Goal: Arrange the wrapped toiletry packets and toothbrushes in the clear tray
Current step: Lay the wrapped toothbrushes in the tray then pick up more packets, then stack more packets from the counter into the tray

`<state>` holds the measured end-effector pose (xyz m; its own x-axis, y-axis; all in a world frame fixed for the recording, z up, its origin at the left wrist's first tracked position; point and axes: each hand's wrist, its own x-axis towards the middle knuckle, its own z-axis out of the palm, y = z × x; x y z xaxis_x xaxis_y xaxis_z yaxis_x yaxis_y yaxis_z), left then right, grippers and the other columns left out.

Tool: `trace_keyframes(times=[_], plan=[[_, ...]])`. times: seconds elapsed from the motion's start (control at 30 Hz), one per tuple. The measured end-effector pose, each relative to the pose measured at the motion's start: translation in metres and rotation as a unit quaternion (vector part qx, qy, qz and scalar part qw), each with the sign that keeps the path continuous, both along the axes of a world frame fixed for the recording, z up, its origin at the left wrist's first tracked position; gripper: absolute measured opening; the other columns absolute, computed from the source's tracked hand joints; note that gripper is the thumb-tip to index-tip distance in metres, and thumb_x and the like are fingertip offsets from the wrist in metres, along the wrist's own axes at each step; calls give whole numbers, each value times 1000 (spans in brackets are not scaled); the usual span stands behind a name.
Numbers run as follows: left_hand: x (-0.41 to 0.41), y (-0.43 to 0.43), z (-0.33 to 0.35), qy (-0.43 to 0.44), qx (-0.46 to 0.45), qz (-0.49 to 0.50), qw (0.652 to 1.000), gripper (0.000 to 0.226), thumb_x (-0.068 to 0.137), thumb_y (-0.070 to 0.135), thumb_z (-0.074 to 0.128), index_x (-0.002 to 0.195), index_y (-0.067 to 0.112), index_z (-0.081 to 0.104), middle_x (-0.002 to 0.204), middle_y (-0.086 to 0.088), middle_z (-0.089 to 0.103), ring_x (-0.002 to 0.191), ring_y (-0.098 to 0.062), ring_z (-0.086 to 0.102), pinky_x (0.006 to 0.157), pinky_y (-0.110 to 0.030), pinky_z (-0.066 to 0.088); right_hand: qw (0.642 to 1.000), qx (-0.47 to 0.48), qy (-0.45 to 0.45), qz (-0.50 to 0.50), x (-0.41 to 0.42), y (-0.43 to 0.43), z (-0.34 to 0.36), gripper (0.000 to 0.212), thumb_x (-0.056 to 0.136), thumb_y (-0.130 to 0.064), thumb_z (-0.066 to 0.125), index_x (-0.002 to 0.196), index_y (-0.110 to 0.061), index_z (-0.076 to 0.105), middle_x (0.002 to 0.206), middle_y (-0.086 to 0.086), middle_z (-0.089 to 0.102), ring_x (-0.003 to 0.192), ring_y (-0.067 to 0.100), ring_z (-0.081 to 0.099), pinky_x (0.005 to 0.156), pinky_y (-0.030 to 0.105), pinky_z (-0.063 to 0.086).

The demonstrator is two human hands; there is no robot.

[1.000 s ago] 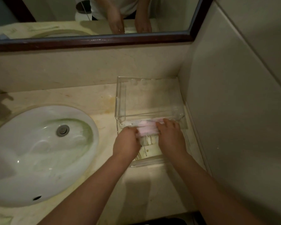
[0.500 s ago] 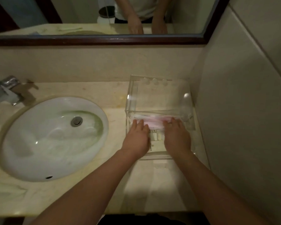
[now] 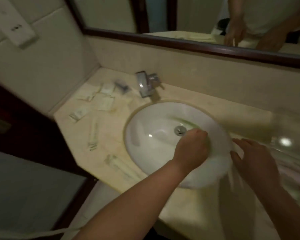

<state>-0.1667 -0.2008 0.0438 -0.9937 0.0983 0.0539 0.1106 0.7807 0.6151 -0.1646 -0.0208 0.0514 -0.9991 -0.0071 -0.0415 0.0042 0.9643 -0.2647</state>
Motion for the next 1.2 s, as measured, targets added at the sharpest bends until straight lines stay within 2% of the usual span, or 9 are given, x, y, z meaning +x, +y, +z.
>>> trace_keyframes(times=[0.1,0.3,0.5,0.63,0.77,0.93,1.03,1.1,1.2], plan=[[-9,-118,-2,-20,8,84,996,37,80,7,49,114,6,64,113,-16,63,108,-33,57,91,-40,49,999,-13,-20,43,-24,-106,-7,36,83,-22,69,117,-13,68,111,18,68,97,39,62,79,43,52],[-23,-323,-3,-48,-15,245,968,36,85,9,50,119,9,60,118,-12,60,112,-29,55,94,-37,43,982,-104,-82,132,-67,-303,-16,47,86,-27,69,131,-16,60,128,13,63,117,33,57,98,40,42],[-49,-448,-15,-84,-67,359,927,33,89,10,53,122,14,57,120,-12,54,109,-27,54,87,-35,45,972,-122,-118,165,-112,-424,-17,52,91,-36,60,139,-20,49,138,5,56,125,24,53,99,34,42],[-65,-486,-31,-129,-72,376,915,42,88,22,64,128,18,55,127,-12,50,116,-29,48,89,-38,46,970,-129,-148,143,-140,-471,-29,56,90,-41,61,139,-17,47,136,7,56,119,25,57,94,34,44],[-74,-496,-45,-189,-130,344,910,59,79,33,73,130,16,50,128,-14,48,117,-33,43,88,-41,44,975,-112,-132,136,-161,-497,-44,67,85,-44,66,141,-16,44,143,9,49,126,27,50,100,37,42],[-82,-508,-48,-225,-123,336,906,49,77,35,73,117,15,55,115,-10,60,110,-31,51,87,-41,47,984,-28,-105,144,-178,-514,-54,77,75,-47,75,137,-14,43,138,11,48,124,32,46,93,43,47],[-83,-515,-42,-220,-40,324,919,24,81,28,69,99,12,64,98,-6,67,86,-24,61,74,-35,53,982,10,-126,144,-182,-516,-58,80,71,-48,78,134,-14,43,137,15,44,122,34,44,91,45,49],[-82,-515,-34,-207,5,319,925,16,82,25,68,87,11,64,83,-4,63,75,-22,58,62,-28,46,981,-5,-151,122,-182,-515,-60,82,68,-47,81,132,-13,42,136,18,43,121,35,45,92,46,49],[-83,-507,-16,-186,76,316,927,20,81,23,68,76,5,62,72,-8,59,69,-24,57,55,-28,39,972,-143,-170,71,-177,-505,-52,68,75,-27,79,130,-12,42,125,14,54,98,26,56,77,38,53]])
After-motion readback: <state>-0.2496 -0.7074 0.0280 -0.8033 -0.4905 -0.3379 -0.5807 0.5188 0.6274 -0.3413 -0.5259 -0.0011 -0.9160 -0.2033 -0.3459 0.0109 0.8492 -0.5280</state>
